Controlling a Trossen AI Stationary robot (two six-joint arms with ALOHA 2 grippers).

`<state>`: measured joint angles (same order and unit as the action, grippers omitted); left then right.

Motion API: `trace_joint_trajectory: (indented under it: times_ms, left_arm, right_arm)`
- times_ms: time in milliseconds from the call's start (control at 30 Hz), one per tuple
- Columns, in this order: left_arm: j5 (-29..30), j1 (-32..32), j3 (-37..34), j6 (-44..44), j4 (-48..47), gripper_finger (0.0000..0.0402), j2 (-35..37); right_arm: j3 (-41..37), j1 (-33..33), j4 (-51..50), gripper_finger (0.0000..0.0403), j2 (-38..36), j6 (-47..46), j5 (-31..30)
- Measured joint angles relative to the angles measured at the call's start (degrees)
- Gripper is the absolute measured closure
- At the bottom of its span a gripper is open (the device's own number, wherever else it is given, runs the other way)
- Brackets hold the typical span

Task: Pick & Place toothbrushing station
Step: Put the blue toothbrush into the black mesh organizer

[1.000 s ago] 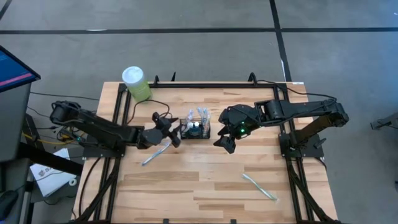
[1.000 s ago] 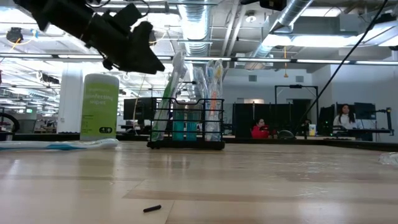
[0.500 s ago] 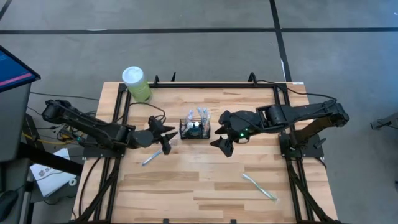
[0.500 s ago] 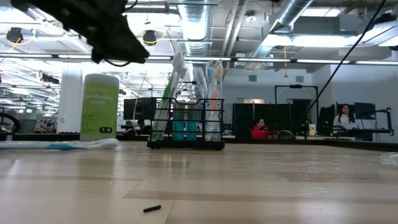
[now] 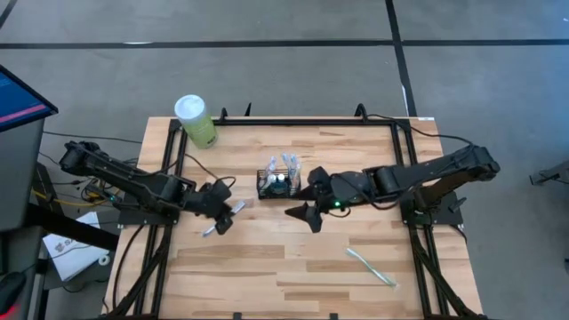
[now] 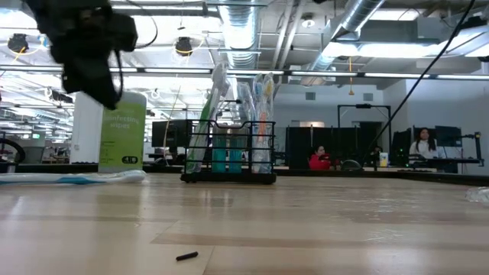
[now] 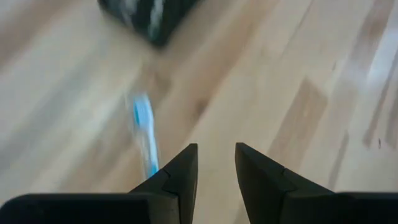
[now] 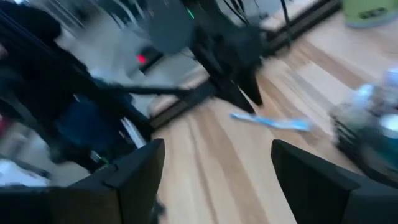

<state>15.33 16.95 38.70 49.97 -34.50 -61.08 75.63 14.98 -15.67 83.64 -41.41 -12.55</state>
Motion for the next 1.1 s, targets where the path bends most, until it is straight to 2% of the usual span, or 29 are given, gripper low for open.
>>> trace_joint_trajectory:
  times_ms: [200, 333, 533, 800, 1100]
  left_arm:
    - [-8.71, 0.0, 0.0, 1.77, -5.25, 0.03, -0.02]
    - [-10.26, 0.0, 0.0, 1.46, -5.82, 0.03, -0.03]
    - [-7.28, -0.18, 0.02, -0.13, -8.57, 0.03, -5.16]
    - [-9.79, -0.33, 0.04, -0.44, -7.85, 0.03, -14.57]
    - [-9.82, -0.64, 0.04, -2.94, -5.15, 0.03, -17.16]
  right_arm:
    - [-4.25, -0.07, 17.99, 0.0117, 0.05, -1.54, -0.24]
    - [-5.49, -0.1, 23.92, 0.0117, 0.04, -1.48, -2.94]
    - [-5.55, -0.55, 24.47, 0.0117, 0.04, -2.16, -5.55]
    - [-5.55, -0.31, 24.71, 0.0117, 0.04, -2.16, -5.4]
    - [-5.57, 0.06, 23.9, 0.0117, 0.04, -2.12, -4.0]
